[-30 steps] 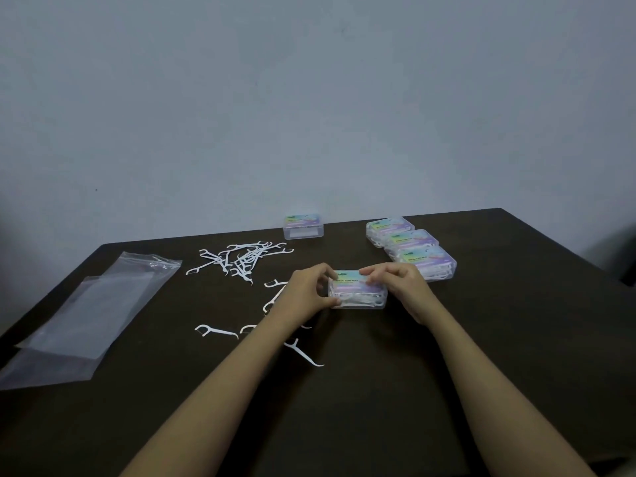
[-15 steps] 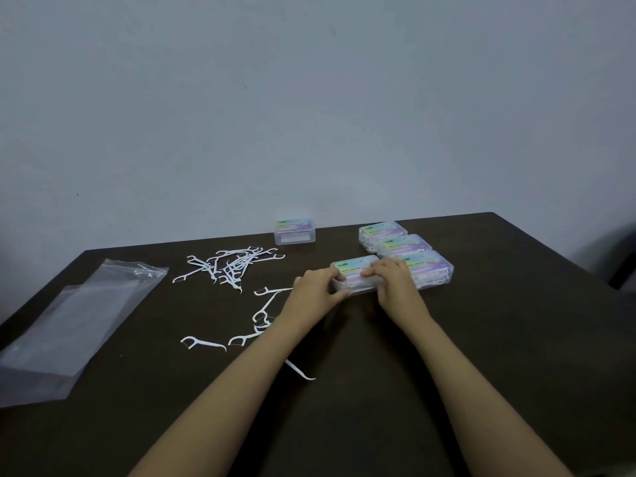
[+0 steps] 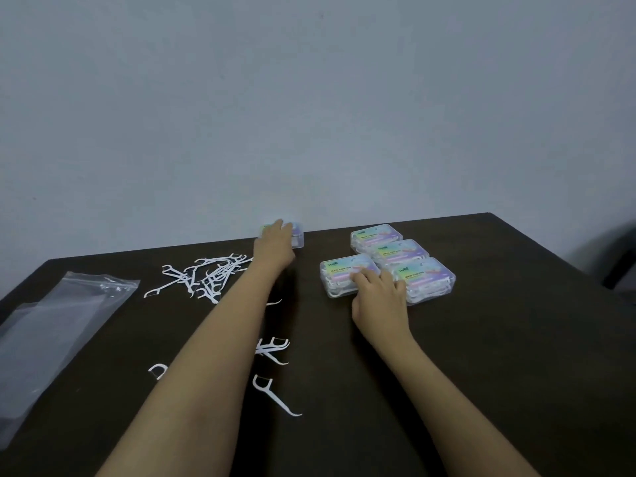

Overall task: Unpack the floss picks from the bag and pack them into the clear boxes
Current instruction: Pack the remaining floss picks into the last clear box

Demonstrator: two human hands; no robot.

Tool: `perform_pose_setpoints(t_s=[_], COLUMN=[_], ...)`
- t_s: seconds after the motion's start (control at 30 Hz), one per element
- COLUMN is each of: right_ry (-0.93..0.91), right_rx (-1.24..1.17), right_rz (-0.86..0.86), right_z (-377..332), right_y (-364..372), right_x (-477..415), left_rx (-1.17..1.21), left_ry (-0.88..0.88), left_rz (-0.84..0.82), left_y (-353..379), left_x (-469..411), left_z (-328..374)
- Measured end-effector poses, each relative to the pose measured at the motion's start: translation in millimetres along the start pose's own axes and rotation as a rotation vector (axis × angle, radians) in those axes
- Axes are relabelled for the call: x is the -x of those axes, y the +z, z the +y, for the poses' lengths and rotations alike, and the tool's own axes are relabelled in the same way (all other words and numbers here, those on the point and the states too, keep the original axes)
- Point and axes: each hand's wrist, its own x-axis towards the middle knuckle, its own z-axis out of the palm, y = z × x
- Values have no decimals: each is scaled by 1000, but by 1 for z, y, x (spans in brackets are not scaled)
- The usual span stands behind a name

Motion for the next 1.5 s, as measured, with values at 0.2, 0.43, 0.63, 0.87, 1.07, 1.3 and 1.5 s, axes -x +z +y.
perform_pose_setpoints(t_s=[0.2, 0.43, 0.63, 0.87, 1.07, 1.3, 1.5], right_ry=[22, 41, 55, 38, 11, -429, -510], right_rx=[-76, -88, -71, -80, -257, -455, -429], right_rz=[-19, -61, -99, -68, 212, 97, -3], right_z=[4, 5, 9, 12, 13, 15, 18], right_y=[8, 14, 18, 21, 18, 2, -11], right_x=[-7, -9, -11, -11, -8, 15, 27], left_rx=[-82, -131, -167, -115, -158, -85, -71], left_ry=[-55, -10, 14, 134, 253, 178, 197], left_rz=[-174, -145, -6, 84, -73, -81, 6], left_y=[6, 20, 22, 2, -16, -10, 5], left_x=[-21, -31, -24, 19, 85, 148, 169], left_z=[-1, -2, 3, 19, 35, 48, 54])
